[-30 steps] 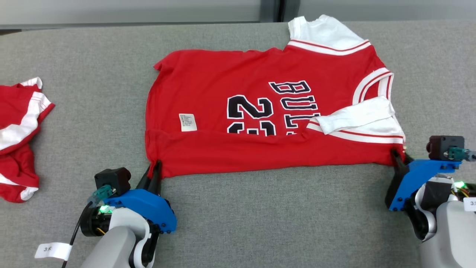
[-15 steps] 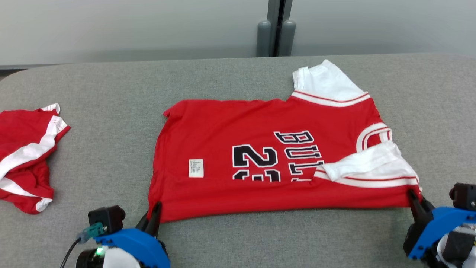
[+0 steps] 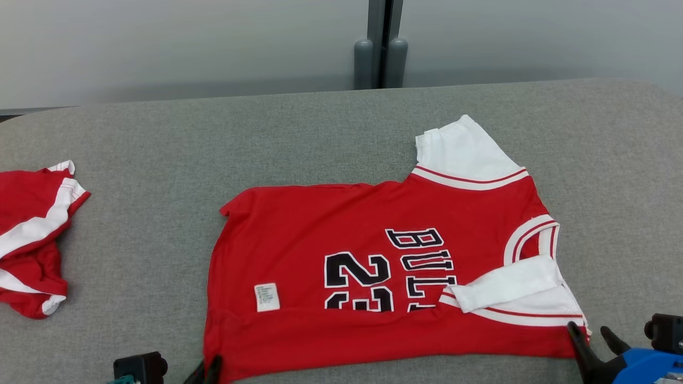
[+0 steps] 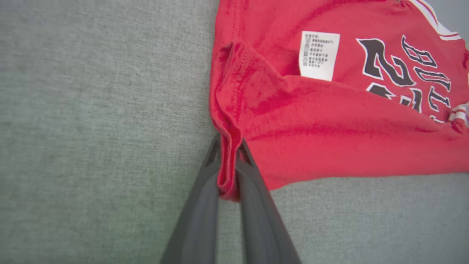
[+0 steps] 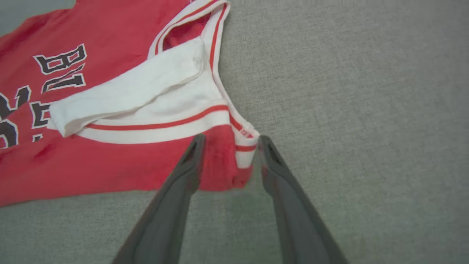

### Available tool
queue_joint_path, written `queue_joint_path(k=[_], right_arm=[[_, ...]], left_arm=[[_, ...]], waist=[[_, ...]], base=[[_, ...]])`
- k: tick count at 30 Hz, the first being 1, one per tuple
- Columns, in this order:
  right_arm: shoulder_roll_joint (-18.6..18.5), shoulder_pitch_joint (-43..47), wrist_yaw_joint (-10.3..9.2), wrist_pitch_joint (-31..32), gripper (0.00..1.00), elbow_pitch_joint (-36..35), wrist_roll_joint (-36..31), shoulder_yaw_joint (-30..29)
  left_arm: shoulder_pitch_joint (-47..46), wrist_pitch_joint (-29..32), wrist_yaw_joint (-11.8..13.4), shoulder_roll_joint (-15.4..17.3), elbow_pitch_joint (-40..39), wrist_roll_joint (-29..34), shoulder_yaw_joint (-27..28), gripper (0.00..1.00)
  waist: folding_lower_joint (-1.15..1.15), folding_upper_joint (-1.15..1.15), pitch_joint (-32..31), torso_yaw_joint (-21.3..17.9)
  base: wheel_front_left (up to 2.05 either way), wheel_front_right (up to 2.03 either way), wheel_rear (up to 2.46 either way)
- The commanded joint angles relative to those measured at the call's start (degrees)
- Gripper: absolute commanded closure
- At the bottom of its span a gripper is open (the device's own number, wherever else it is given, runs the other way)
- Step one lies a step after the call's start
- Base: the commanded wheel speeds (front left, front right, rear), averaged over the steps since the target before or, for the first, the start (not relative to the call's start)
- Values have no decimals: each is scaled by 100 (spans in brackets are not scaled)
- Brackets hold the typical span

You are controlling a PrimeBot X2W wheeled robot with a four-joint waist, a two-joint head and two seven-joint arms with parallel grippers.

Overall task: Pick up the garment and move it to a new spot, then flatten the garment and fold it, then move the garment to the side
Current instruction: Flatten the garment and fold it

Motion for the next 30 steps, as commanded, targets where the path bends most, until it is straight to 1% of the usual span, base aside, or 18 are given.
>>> queue_joint_path(k=[1, 7, 11, 12, 14, 17, 19, 21, 23, 26, 30], right_arm=[[-18, -46, 1, -44, 0, -49, -71, -21], [-17, -366, 1, 78, 0, -381, -364, -33], [-62, -858, 2, 335, 0, -735, -673, 85], [-121, -1031, 2, 434, 0, -783, -688, 153], [-300, -1423, 1, 648, 0, -843, -660, 335], [-570, -2091, 2, 919, 0, -823, -584, 633], [-713, -2491, 1, 1037, 0, -730, -489, 855], [-839, -2913, 1, 1096, 0, -562, -395, 1068], [-911, -3285, 1, 1093, 0, -387, -310, 1296], [-901, -3764, 1, 1104, 0, -151, -69, 1636], [-989, -4382, 1, 1024, 0, 89, 126, 1956]], left_arm=[[45, 27, 31, 60, -22, -3, 52, 0], [-241, 35, -44, 131, -186, 38, 73, 0], [-729, 244, -167, 374, -345, 118, 140, 0], [-900, 340, -227, 455, -366, 115, 170, 0], [-1299, 644, -377, 718, -381, 183, 174, 0], [-2038, 1224, -740, 1111, -380, 295, 52, 0], [-2523, 1568, -930, 1366, -347, 390, 29, 0], [-2957, 1861, -1056, 1520, -310, 454, 29, 0], [-3325, 2129, -1217, 1599, -250, 448, -20, 0], [-3770, 2534, -1453, 1600, -93, 199, -15, 0], [-4216, 3098, -1623, 1617, 148, -189, -8, 0]], waist=[[0, 0, 1, 4], [0, 0, 10, 58], [0, 0, 129, 67], [0, 0, 161, 59], [0, 0, 252, 32], [0, 0, 427, -24], [0, 0, 557, -75], [0, 0, 699, -138], [0, 0, 850, -204], [0, 0, 1078, -314], [0, 0, 1423, -453]], base=[[0, 0, 0], [0, 0, 0], [0, 0, 0], [0, 0, 0], [0, 0, 0], [0, 0, 0], [0, 0, 0], [0, 0, 0], [0, 0, 0], [0, 0, 0], [0, 0, 0]])
